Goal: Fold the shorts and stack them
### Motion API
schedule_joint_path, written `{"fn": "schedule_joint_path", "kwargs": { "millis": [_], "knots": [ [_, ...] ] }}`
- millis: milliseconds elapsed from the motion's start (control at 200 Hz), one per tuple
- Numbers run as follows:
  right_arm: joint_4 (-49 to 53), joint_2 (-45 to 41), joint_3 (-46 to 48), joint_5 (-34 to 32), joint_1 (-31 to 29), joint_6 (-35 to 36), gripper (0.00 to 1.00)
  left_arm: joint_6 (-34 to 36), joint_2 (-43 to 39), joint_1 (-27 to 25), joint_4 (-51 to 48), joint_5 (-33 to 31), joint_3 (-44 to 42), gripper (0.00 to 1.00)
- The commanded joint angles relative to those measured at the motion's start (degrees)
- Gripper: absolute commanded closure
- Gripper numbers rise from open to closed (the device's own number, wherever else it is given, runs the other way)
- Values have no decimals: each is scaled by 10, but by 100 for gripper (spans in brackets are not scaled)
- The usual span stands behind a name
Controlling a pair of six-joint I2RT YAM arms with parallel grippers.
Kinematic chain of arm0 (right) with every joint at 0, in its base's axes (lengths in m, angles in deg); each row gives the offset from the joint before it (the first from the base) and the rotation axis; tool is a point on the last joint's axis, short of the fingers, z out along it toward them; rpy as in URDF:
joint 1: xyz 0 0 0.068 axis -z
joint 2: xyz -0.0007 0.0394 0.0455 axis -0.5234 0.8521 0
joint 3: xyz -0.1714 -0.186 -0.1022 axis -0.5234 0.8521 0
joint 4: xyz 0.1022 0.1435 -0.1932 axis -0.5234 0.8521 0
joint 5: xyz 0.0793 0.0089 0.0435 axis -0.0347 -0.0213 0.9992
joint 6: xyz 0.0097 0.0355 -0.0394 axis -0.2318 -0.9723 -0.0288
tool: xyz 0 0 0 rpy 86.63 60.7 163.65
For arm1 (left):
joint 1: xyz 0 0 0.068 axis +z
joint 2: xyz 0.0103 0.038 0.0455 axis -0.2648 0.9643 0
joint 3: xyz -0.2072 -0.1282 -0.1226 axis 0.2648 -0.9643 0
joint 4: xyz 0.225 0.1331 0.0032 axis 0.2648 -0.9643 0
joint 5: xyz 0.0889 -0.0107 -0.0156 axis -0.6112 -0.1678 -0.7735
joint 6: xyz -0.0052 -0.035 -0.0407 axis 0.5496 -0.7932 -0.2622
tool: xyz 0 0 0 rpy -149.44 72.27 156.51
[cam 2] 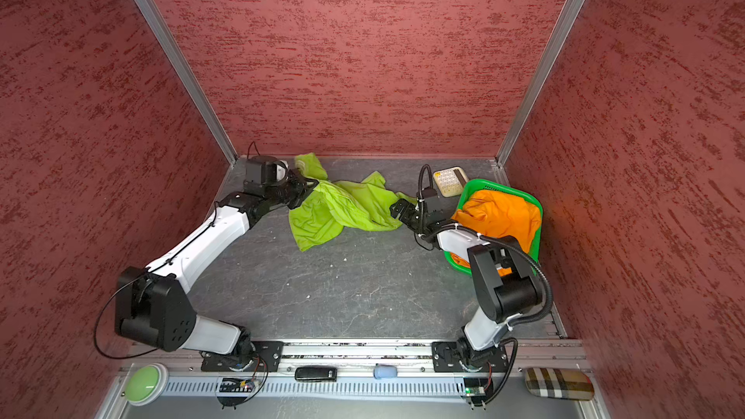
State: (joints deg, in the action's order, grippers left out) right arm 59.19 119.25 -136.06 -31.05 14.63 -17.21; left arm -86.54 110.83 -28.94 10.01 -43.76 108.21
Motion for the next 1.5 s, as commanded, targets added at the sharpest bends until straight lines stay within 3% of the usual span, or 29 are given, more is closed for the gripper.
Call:
{"fn": "schedule_joint_path", "kwargs": {
  "millis": [0,266,461,556,691,756,897,1082,1187,1288,1378,1498],
  "knots": [
    [-39,11,4,-4,-11,-33,1,24,-9,20,-30,15,-9,100],
    [-59,35,25,-42,-34,-43,4,27,-34,67,-29,44,-11,100],
    [-61,97,-34,-42,-34,-36,12,32,-60,82,-41,53,-13,100],
    [-61,130,-66,-44,-33,-38,30,37,-70,88,-49,58,-17,100],
    [-53,144,-117,-56,-26,-31,86,43,-76,104,-50,67,-18,100],
    [-12,136,-171,-59,-14,-11,100,44,-67,116,-44,77,-13,100],
    [103,91,-321,-85,18,52,100,41,11,150,-28,112,54,100],
    [239,20,-507,-136,65,138,100,8,150,175,-41,195,319,100],
    [255,-56,-520,-159,86,187,100,13,180,192,-61,208,481,100],
    [244,-154,-462,-188,103,221,100,12,209,227,-93,251,602,100],
    [232,-219,-386,-177,116,225,100,14,188,251,-102,289,572,100],
    [233,-253,-274,-141,118,215,100,42,88,266,-61,278,323,100]
  ]
}}
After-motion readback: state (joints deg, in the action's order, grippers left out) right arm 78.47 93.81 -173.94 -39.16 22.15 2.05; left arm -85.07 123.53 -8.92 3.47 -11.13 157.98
